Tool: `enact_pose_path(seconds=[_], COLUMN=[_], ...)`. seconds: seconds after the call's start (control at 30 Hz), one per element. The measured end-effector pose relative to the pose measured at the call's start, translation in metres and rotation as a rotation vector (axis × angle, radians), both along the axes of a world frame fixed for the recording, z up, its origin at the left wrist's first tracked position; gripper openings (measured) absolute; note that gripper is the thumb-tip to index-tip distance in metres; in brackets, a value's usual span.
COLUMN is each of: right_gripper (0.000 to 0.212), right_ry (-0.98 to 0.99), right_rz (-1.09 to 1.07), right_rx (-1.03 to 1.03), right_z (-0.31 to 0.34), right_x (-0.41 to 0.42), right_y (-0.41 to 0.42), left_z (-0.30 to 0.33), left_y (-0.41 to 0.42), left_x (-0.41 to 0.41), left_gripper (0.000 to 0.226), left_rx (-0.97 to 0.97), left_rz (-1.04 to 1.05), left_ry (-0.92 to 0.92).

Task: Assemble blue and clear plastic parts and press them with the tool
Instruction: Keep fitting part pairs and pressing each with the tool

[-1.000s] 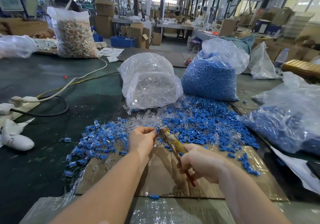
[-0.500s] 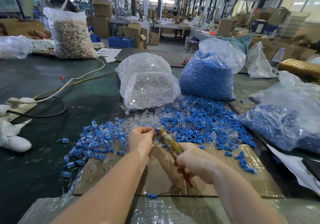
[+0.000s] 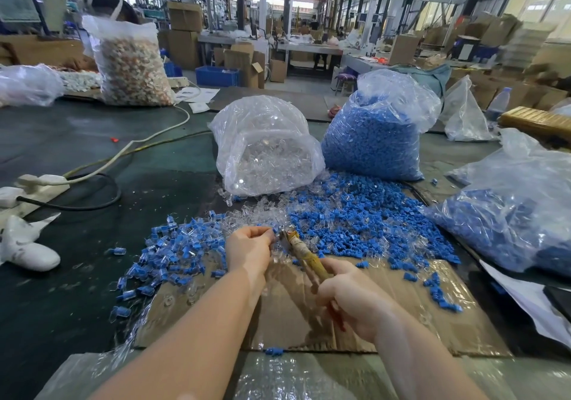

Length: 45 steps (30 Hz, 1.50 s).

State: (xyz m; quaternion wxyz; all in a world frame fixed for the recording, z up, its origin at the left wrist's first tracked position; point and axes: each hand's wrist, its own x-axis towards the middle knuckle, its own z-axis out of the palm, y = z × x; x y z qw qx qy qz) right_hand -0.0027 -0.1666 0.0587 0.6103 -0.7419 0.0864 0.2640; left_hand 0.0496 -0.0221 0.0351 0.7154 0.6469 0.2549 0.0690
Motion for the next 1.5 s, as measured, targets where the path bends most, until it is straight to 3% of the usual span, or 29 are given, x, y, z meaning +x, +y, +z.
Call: enact_pose_path(seconds=[0.13,0.27,0.43,0.67,0.8,0.97,1.1,1.27,1.5], right_gripper=[0.047,0.054,0.065,0.069,0.069,0.069,0.062,0.039,0.03], right_ry=[-0.329,-0.407,-0.449,-0.444,-0.433,-0.385,-0.444,-0.865,-0.886], right_rz=[-0.099,-0.212,-0.277,-0.205,-0.178,-0.151,-0.163,0.002,0.079], right_rx=[-0.42,-0.778,-1.153,-1.422,-1.447,-1.455,-1.479,-1.213,-1.111], right_z=[-0.019,-0.032,-0.043,-0.059,-0.064,-0.064,-0.057,-0.057,-0.068], right_x=[0.009,0.021,0.028,0.026,0.026,0.026,0.023,0.025,0.032], right_y=[-0.007,-0.029,-0.059,-0.079,-0.08,-0.078,-0.072,-0.045,-0.015], left_z=[-0.004,-0.009,-0.021,-0.031,-0.032,-0.034,-0.043,-0.054,-0.063], left_y=[0.016,0.039,0.075,0.081,0.058,0.016,-0.005,-0.019,-0.02], left_x=[0.002,0.001,0.001,-0.002,-0.007,-0.02,-0.02,-0.02,-0.021], left_gripper=[0.009,0.013,0.022,0.027,0.028,0.022,0.023,0.039,0.035], left_rx=[0.113,0.629,1.054,1.194,1.154,0.995,0.94,1.035,1.084], left_rz=[0.057,0.045,0.095,0.117,0.049,-0.316,-0.451,-0.513,-0.53], left_ry=[-0.005,-0.052,0.064,0.153,-0.073,-0.384,-0.376,-0.381,-0.416])
